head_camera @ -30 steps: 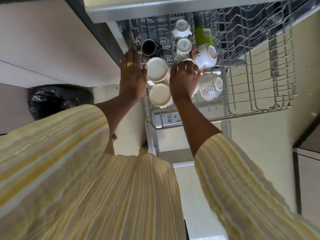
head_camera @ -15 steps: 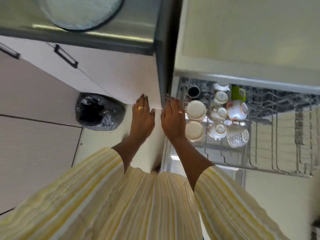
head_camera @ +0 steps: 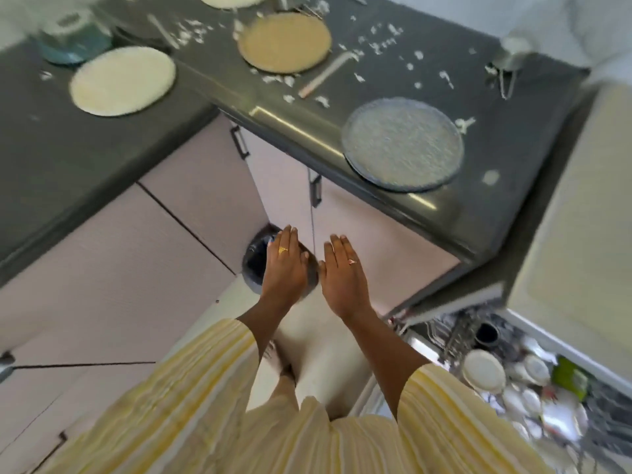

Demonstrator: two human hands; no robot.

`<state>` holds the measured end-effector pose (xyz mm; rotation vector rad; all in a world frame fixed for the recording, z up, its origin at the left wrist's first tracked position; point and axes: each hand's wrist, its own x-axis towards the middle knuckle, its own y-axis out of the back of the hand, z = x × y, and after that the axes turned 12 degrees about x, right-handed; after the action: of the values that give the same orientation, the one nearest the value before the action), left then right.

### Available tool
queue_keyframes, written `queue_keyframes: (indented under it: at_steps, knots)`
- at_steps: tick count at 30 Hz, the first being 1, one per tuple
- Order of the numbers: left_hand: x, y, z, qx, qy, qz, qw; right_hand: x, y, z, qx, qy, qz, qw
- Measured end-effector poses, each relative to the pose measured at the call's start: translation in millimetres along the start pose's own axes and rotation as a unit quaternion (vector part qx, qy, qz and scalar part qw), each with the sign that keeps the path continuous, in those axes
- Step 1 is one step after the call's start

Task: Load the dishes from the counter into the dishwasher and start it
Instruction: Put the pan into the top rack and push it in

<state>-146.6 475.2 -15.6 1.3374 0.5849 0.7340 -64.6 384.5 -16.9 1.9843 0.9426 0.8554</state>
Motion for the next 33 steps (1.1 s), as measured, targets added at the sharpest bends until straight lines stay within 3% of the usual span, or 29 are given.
queue_keyframes:
  at_steps: [7,14,24,33]
  knots:
    - [84.1,54.5,-101.3,0.01,0.05,0.031,0.998,118.2,-19.8,-72.2,-0.056,0.126,0.003,0.99]
    - [153.6,109.8,-223.9,0.063,0.128,0.088,0.986,228.5,-57.4,-149.9,-0.081,0.187,0.002,0.979]
    - [231.1,136.1,-324.1,-0.021,0.268,0.099,0.958,363.8,-87.1,-209.9,-0.059,0.236,0.032,0.969]
    - [286.3,123.5,-368.4,-0.059,0.34,0.07,0.936,512.7,-133.5,-238.9,-0.021,0.194,-0.079,0.978]
